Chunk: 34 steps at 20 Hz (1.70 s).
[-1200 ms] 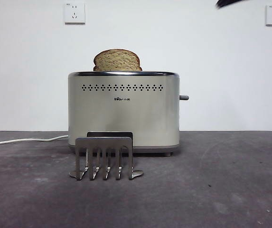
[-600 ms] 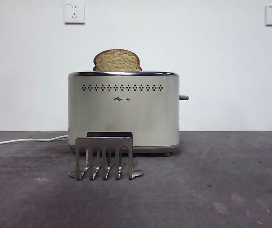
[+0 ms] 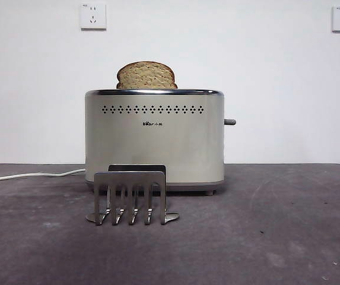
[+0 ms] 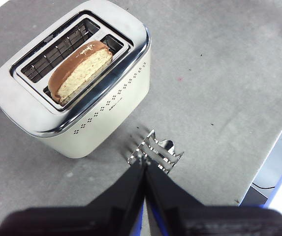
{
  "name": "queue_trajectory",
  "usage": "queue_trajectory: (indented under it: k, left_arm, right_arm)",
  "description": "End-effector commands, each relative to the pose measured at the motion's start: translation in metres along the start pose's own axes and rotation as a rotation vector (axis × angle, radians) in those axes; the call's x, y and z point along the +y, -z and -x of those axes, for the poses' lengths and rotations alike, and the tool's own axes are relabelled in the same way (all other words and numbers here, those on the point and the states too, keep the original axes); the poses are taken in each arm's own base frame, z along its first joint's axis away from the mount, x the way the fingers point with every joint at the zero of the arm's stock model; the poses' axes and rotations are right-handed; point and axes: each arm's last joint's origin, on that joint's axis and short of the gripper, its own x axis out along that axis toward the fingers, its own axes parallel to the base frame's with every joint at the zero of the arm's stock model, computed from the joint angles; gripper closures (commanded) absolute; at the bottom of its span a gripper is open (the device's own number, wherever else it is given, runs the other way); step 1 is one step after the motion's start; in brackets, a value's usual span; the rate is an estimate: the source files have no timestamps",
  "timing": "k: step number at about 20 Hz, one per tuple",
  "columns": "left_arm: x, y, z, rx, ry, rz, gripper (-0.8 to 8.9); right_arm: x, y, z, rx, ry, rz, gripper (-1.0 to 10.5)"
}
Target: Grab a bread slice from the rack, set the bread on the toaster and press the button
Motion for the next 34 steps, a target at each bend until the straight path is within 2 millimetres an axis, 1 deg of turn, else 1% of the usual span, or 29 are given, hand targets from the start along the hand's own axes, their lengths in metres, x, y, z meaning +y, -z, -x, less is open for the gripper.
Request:
queue_trajectory:
  k: [1, 2, 3, 5, 7, 8, 9, 10, 12, 13, 15, 17, 19, 21, 22, 25, 27, 31, 34]
  left_arm:
    - [0.0, 0.0, -0.001, 0.0, -0.001, 0.006, 8.16]
    - [0.001, 0.0, -0.001, -0.001, -0.011, 0.008, 8.16]
    - [0.002, 0.002, 0.005, -0.009, -0.019, 0.013, 8.16]
    - [0.003, 0.005, 0.019, -0.066, -0.051, -0.082, 8.16]
    - [0.005, 0.002, 0.047, -0.252, -0.109, -0.143, 8.16]
    - [0.007, 0.002, 0.068, -0.381, -0.137, -0.16, 8.16]
    - [0.007, 0.004, 0.085, -0.474, -0.157, -0.176, 8.16]
    - [0.006, 0.008, 0.105, -0.565, -0.19, -0.192, 8.16]
    - [0.003, 0.018, 0.135, -0.668, -0.282, -0.212, 8.16]
    - [0.001, 0.023, 0.145, -0.688, -0.332, -0.21, 8.16]
    - [-0.007, 0.038, 0.162, -0.722, -0.432, -0.207, 8.16]
    - [-0.013, 0.055, 0.166, -0.77, -0.549, -0.21, 8.16]
    - [-0.016, 0.076, 0.156, -0.824, -0.696, -0.205, 8.16]
    - [-0.018, 0.103, 0.135, -0.858, -0.792, -0.202, 8.16]
    - [-0.018, 0.117, 0.122, -0.873, -0.806, -0.198, 8.16]
    - [-0.016, 0.159, 0.077, -0.885, -0.804, -0.134, 8.16]
    - [-0.013, 0.188, 0.044, -0.871, -0.804, -0.064, 8.16]
    - [-0.009, 0.241, -0.018, -0.816, -0.755, 0.016, 8.16]
    - [-0.008, 0.272, -0.053, -0.765, -0.732, 0.076, 8.16]
  right_arm:
    - [-0.001, 0.001, -0.001, 0.003, -0.002, 0.007, 9.5]
    - [0.0, 0.001, -0.001, 0.003, -0.002, 0.007, 9.5]
    - [0.0, 0.001, -0.001, 0.003, -0.002, 0.007, 9.5]
    - [0.0, 0.001, -0.001, 0.003, -0.002, 0.007, 9.5]
    - [0.0, 0.001, -0.001, 0.003, -0.002, 0.007, 9.5]
    - [0.0, 0.001, -0.001, 0.003, -0.002, 0.007, 9.5]
    - [0.0, 0.001, -0.001, 0.003, -0.002, 0.007, 9.5]
    - [-0.001, 0.001, -0.001, 0.003, -0.002, 0.007, 9.5]
    - [0.0, 0.001, -0.001, 0.003, -0.002, 0.007, 9.5]
    - [0.0, 0.001, -0.001, 0.003, -0.002, 0.007, 9.5]
    - [0.0, 0.001, -0.001, 0.003, -0.002, 0.007, 9.5]
    - [-0.001, 0.001, -0.001, 0.003, -0.002, 0.007, 9.5]
    - [0.0, 0.001, -0.001, 0.003, -0.002, 0.007, 9.5]
    - [0.0, 0.001, -0.001, 0.003, -0.002, 0.007, 9.5]
    - [0.0, 0.001, -0.001, 0.003, -0.002, 0.007, 9.5]
    - [0.0, 0.001, -0.001, 0.003, -0.002, 0.007, 9.5]
    - [0.0, 0.001, -0.001, 0.003, -0.002, 0.007, 9.5]
    - [0.0, 0.001, -0.001, 0.003, -0.002, 0.007, 9.5]
    - [0.0, 0.001, -0.001, 0.003, -0.002, 0.007, 9.5]
